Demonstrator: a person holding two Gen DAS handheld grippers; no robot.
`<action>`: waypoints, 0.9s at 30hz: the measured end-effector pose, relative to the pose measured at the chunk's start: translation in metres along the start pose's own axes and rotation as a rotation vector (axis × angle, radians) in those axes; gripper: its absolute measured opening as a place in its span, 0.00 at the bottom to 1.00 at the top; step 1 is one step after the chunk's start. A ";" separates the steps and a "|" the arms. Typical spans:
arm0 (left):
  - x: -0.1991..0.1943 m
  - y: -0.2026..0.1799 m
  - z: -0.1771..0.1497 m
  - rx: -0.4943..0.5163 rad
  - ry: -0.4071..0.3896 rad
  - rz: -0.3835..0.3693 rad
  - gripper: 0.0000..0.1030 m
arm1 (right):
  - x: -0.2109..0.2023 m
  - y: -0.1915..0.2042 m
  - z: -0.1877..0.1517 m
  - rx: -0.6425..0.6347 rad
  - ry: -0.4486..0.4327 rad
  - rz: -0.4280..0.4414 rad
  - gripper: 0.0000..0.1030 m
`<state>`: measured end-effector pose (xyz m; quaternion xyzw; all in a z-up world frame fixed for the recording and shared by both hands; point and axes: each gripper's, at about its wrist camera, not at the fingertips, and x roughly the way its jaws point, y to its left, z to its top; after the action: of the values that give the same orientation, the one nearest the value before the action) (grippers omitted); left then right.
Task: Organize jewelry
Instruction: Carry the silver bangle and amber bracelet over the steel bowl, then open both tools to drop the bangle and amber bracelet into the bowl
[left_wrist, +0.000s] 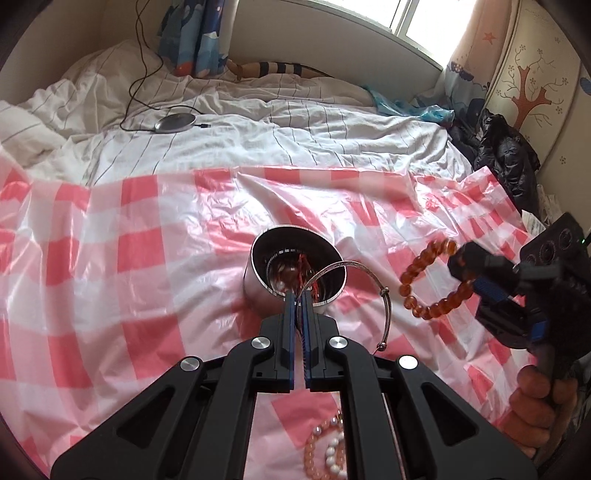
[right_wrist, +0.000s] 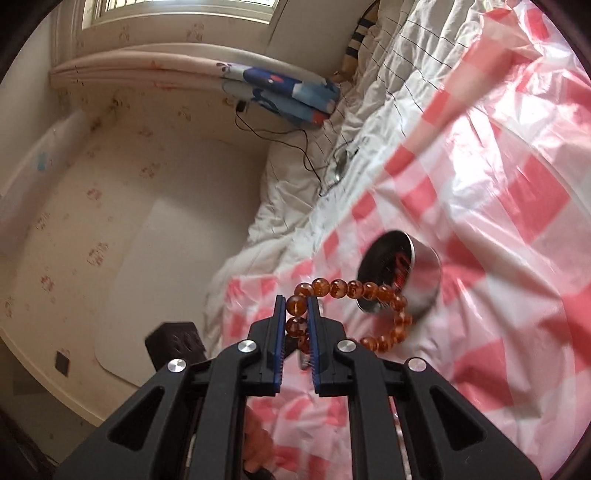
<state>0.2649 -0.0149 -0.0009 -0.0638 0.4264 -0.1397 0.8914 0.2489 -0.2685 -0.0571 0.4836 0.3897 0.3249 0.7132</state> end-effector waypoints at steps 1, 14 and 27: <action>0.005 -0.001 0.003 0.004 0.003 0.009 0.03 | 0.004 0.001 0.004 -0.001 0.004 0.003 0.12; 0.066 0.005 0.027 -0.003 0.043 0.080 0.05 | 0.065 -0.007 0.034 -0.018 0.069 -0.020 0.12; 0.033 0.047 0.033 -0.205 -0.029 0.012 0.14 | 0.081 -0.025 0.039 -0.109 0.067 -0.383 0.52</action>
<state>0.3197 0.0198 -0.0159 -0.1541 0.4257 -0.0891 0.8872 0.3242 -0.2253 -0.0912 0.3505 0.4798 0.2198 0.7737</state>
